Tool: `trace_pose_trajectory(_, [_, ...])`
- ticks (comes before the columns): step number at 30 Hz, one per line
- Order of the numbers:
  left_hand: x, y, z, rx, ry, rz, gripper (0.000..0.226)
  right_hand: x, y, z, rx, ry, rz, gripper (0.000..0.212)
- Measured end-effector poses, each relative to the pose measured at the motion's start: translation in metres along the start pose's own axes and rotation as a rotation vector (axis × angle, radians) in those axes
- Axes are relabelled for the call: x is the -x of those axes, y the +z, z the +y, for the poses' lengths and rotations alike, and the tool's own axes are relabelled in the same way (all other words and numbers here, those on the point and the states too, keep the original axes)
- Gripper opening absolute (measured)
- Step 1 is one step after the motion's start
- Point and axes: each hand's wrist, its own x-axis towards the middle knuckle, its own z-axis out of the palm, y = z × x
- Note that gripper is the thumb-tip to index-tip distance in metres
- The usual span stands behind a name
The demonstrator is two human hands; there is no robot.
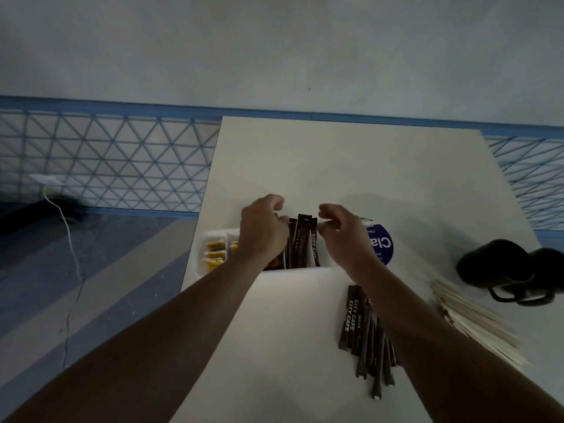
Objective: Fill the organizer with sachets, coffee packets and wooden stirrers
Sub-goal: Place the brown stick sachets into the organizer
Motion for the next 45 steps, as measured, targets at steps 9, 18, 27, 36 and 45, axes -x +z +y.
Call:
trace_pose_trajectory(9, [-0.017,-0.005,-0.012,-0.224,-0.050,-0.236,0.042,-0.003,0.009,0.002,0.320,0.037,0.006,0.023])
trace_pose_trajectory(18, [-0.022,-0.003,-0.012,-0.224,-0.045,-0.254,0.031,-0.004,0.018,0.003,0.313,0.040,0.030,0.013])
trace_pose_trajectory(27, [-0.022,-0.003,-0.008,-0.268,0.037,-0.284,0.030,-0.006,0.001,-0.036,0.187,-0.067,0.141,0.014])
trace_pose_trajectory(36, [-0.021,-0.002,-0.003,-0.330,0.102,-0.341,0.029,0.004,0.023,-0.023,0.231,-0.037,0.032,0.037])
trace_pose_trajectory(45, [-0.020,0.000,-0.006,-0.302,0.103,-0.325,0.033,0.003,0.027,-0.014,0.244,0.003,0.031,0.044])
